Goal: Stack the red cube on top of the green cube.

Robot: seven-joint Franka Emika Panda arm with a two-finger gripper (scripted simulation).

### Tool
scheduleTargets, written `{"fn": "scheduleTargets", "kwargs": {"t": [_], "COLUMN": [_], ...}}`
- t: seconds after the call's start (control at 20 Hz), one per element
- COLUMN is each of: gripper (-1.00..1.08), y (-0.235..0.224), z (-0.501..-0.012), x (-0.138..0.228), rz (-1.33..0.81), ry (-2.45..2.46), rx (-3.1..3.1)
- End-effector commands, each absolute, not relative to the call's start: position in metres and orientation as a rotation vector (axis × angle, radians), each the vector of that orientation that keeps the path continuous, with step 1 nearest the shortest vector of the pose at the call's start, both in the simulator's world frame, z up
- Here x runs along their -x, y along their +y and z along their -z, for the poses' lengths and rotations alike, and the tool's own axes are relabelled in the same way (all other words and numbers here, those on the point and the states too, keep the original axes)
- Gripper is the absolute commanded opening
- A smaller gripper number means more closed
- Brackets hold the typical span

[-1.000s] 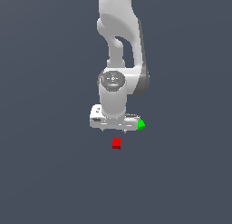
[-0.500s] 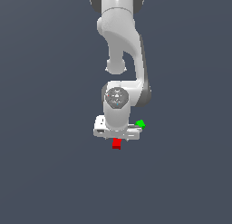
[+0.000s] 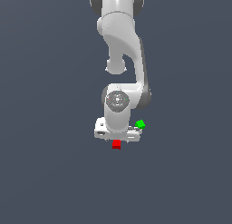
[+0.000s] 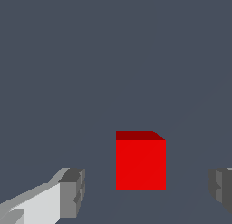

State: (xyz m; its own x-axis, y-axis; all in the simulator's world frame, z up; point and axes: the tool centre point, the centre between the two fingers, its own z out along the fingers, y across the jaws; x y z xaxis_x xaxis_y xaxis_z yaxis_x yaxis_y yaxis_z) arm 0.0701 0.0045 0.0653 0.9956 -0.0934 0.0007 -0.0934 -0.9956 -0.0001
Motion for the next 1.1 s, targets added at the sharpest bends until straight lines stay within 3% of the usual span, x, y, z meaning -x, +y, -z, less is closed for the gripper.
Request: {"fn": "scheduleTargets", "kwargs": {"t": [0.0, 0.6, 0.65, 1.05], "gripper": [1.00, 1.00, -1.00, -1.00], "y": [0.005, 0.005, 0.005, 0.005], "z": [-0.057, -0.020, -0.020, -0.020], "x": [-0.070, -0.071, -0.071, -0.071], "rz": [-0.001, 0.000, 0.000, 0.000], "ry": [0.147, 0.147, 0.147, 0.147], "rx": [3.138, 3.138, 3.138, 3.138]}}
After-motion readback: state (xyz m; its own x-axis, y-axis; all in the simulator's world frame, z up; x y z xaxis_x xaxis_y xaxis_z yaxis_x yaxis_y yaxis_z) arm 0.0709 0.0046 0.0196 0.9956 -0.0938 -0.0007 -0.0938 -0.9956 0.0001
